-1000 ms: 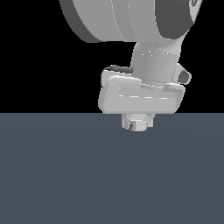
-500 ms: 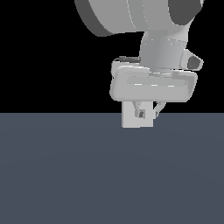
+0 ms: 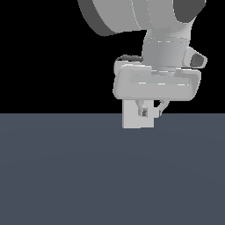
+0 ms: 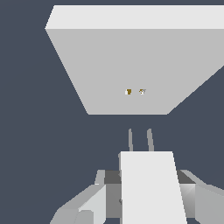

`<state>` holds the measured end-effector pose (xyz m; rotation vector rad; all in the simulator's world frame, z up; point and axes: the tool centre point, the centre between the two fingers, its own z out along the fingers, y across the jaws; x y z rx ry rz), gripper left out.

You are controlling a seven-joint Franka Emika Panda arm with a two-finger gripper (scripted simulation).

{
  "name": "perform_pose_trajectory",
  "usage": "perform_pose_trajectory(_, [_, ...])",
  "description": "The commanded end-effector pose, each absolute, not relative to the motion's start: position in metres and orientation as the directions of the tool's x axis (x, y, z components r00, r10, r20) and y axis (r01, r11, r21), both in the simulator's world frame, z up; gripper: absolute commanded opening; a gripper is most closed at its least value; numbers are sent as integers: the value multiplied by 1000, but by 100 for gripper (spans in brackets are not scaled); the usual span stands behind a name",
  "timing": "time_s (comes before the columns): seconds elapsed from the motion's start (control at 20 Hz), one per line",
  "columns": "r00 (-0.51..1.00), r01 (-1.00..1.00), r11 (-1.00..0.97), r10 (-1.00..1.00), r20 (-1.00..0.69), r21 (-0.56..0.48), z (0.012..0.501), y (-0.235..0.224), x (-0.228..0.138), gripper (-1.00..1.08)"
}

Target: Plug the charger into the wall socket.

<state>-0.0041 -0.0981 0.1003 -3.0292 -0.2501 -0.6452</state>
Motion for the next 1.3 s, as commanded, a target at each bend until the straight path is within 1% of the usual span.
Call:
perform_pose_trajectory(0.0, [901, 165, -986, 151, 407, 0, 100, -98, -4, -100])
perform_pose_trajectory(0.4, [901, 165, -986, 151, 407, 1, 100, -97, 1, -100])
perform_pose_trajectory(0.9, [901, 165, -986, 152, 407, 2, 100, -91, 35, -100])
perform_pose_trajectory(1.25, [901, 165, -986, 152, 407, 1, 100, -90, 45, -100])
